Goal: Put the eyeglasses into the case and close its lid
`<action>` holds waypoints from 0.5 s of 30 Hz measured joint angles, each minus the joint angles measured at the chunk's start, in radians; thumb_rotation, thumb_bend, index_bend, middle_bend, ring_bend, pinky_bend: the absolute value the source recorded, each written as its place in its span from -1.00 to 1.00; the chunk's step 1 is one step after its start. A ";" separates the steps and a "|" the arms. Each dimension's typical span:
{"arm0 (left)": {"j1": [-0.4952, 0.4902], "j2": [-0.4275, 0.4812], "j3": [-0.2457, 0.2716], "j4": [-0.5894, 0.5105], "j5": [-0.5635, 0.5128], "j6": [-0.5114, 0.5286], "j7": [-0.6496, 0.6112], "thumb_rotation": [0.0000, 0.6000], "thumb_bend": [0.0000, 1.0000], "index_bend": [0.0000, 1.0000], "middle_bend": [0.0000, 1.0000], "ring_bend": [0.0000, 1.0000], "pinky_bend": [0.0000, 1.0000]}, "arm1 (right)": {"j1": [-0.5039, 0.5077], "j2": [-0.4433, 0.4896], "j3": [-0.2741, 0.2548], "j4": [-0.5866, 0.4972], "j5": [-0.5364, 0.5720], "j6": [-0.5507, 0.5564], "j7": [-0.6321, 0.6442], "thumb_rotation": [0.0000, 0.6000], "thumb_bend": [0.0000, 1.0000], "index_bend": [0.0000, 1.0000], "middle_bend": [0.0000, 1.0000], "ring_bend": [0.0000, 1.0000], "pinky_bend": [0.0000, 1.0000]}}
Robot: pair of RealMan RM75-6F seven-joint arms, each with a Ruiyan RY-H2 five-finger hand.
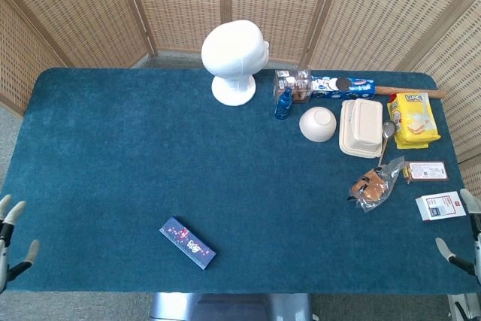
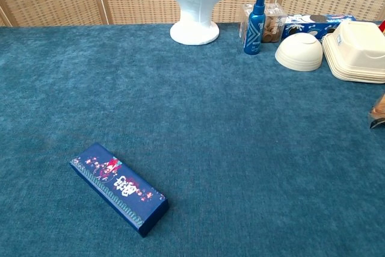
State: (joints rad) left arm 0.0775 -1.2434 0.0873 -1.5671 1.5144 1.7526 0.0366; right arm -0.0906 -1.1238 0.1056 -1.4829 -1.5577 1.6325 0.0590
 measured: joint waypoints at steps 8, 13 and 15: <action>0.028 -0.002 -0.007 0.012 -0.025 -0.012 0.032 1.00 -0.31 -0.74 -0.90 -1.00 -1.00 | 0.029 0.019 -0.015 -0.067 0.032 -0.086 -0.029 0.88 -0.51 -0.92 -0.67 -1.00 -0.70; 0.012 0.000 -0.031 -0.004 -0.021 -0.045 0.021 1.00 -0.31 -0.74 -0.91 -1.00 -1.00 | 0.044 0.019 -0.032 -0.092 0.029 -0.106 -0.044 0.91 -0.51 -0.92 -0.67 -1.00 -0.70; 0.007 0.000 -0.041 -0.012 -0.022 -0.054 0.021 1.00 -0.31 -0.74 -0.91 -1.00 -1.00 | 0.046 0.015 -0.036 -0.095 0.026 -0.107 -0.045 0.91 -0.51 -0.92 -0.67 -1.00 -0.70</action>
State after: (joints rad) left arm 0.0847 -1.2433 0.0464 -1.5796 1.4920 1.6985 0.0575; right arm -0.0451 -1.1088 0.0698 -1.5779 -1.5316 1.5253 0.0143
